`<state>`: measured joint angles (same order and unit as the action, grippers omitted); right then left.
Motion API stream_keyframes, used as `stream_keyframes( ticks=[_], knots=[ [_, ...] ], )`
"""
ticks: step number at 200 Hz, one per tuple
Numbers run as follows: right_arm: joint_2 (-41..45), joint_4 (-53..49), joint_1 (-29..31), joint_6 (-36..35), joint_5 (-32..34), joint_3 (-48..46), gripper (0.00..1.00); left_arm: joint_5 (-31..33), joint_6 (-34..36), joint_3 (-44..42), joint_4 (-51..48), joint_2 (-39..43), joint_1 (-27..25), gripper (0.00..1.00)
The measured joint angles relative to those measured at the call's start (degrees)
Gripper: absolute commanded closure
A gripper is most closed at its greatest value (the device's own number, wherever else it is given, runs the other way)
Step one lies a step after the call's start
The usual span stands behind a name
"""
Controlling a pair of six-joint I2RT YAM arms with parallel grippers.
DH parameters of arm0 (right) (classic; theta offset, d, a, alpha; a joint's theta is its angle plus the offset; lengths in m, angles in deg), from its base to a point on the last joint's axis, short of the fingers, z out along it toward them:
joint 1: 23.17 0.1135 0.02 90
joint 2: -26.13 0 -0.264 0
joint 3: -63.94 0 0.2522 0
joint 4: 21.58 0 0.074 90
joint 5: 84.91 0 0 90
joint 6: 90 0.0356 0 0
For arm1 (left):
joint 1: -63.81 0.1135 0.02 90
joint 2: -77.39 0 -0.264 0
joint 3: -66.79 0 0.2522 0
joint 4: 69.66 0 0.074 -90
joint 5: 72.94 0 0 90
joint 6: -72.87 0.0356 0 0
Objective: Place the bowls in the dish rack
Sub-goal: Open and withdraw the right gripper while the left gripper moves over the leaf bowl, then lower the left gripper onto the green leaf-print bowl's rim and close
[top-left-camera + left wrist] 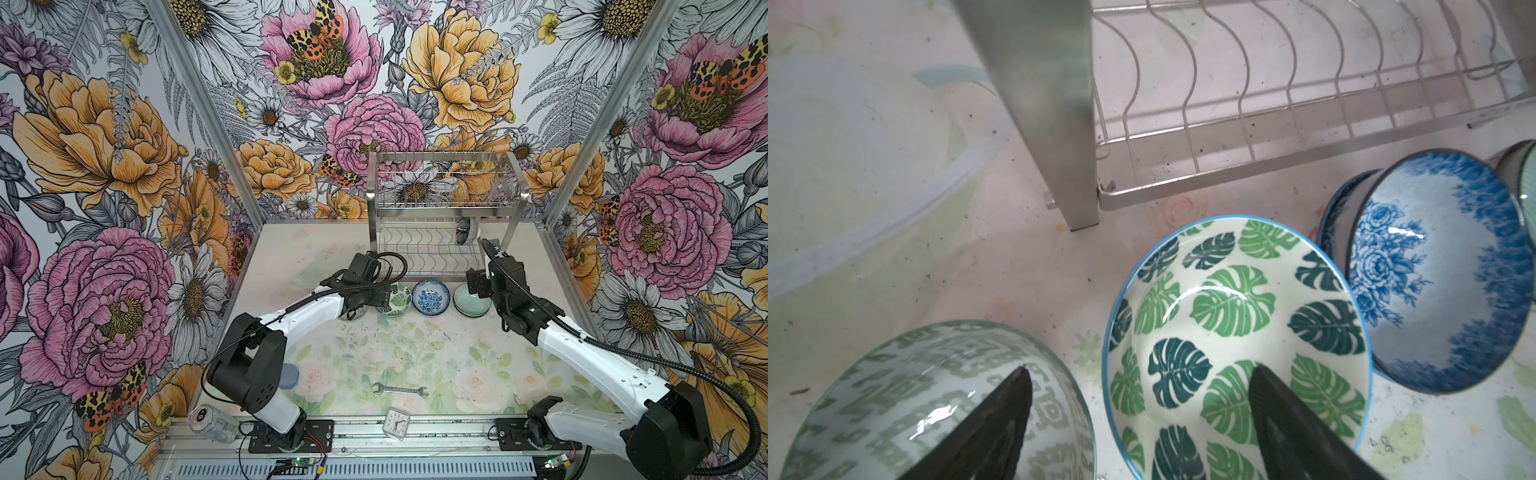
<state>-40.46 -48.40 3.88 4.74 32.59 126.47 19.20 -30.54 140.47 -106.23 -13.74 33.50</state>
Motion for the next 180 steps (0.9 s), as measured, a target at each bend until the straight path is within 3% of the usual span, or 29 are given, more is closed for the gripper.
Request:
stream_keyframes(
  ticks=[80,180],
  knots=[
    [0.00,-0.02,-0.70,0.00,-0.44,0.02,0.00,0.02,0.24,1.68,0.61,-3.17,0.00,0.52],
    [-0.02,-0.02,-1.16,0.00,-1.05,0.02,0.00,0.02,0.20,1.90,0.79,-6.49,0.11,0.68]
  ],
)
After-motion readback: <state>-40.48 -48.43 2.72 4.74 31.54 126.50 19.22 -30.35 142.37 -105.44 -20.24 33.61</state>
